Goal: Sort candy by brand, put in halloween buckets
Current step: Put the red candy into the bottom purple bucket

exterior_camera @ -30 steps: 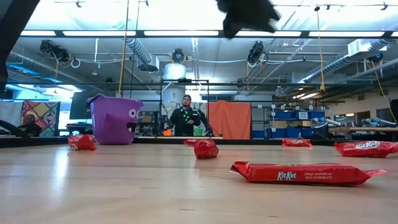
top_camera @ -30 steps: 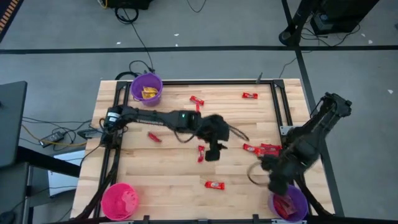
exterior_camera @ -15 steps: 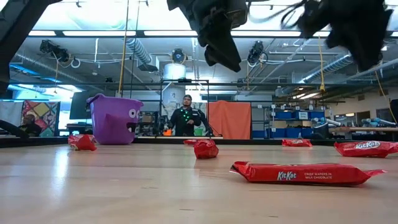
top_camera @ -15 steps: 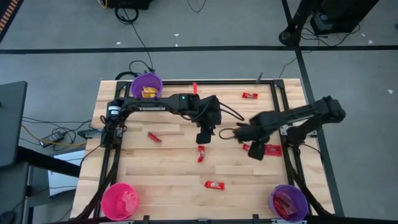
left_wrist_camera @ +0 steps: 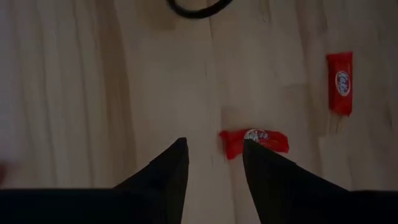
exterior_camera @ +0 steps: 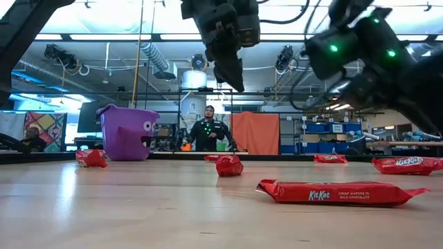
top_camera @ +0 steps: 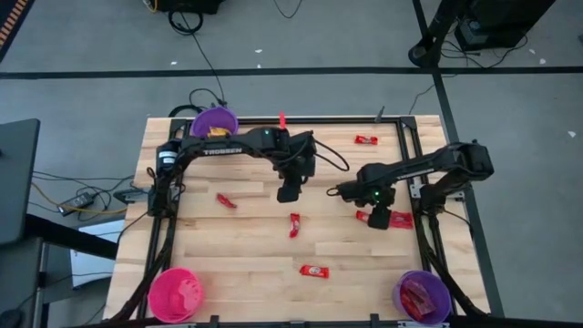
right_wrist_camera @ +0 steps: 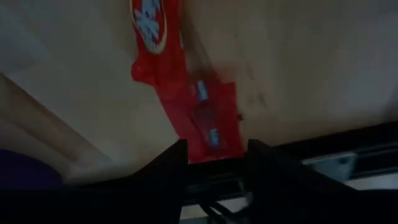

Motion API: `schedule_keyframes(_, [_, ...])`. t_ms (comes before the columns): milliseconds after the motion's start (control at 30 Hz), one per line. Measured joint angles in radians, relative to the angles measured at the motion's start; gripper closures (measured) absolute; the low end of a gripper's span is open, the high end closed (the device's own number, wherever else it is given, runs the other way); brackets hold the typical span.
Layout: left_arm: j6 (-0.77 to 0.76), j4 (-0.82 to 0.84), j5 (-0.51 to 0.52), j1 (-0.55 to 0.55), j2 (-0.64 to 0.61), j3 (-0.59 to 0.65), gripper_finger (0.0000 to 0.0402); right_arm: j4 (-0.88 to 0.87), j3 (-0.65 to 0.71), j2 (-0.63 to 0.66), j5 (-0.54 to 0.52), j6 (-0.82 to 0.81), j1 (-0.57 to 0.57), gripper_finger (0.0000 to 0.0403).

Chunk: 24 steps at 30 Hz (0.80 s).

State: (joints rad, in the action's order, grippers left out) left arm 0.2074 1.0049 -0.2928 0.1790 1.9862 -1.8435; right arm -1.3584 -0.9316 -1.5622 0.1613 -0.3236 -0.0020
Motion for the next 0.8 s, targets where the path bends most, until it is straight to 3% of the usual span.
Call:
schedule_keyframes(500, [-0.021,0.040,0.005,0.008,0.000,0.000,0.0246,0.238,0.276,0.027,0.039,-0.050,0.039,0.0224])
schedule_keyframes(667, [-0.091,0.107,0.126,-0.004,0.000,0.000,0.0246,0.319,0.318,0.030,0.045,-0.055,0.048,0.0230])
schedule_keyframes(800, [-0.128,0.144,0.188,-0.018,0.000,0.000,0.0246,0.314,0.317,0.029,0.033,-0.065,0.048,0.0268])
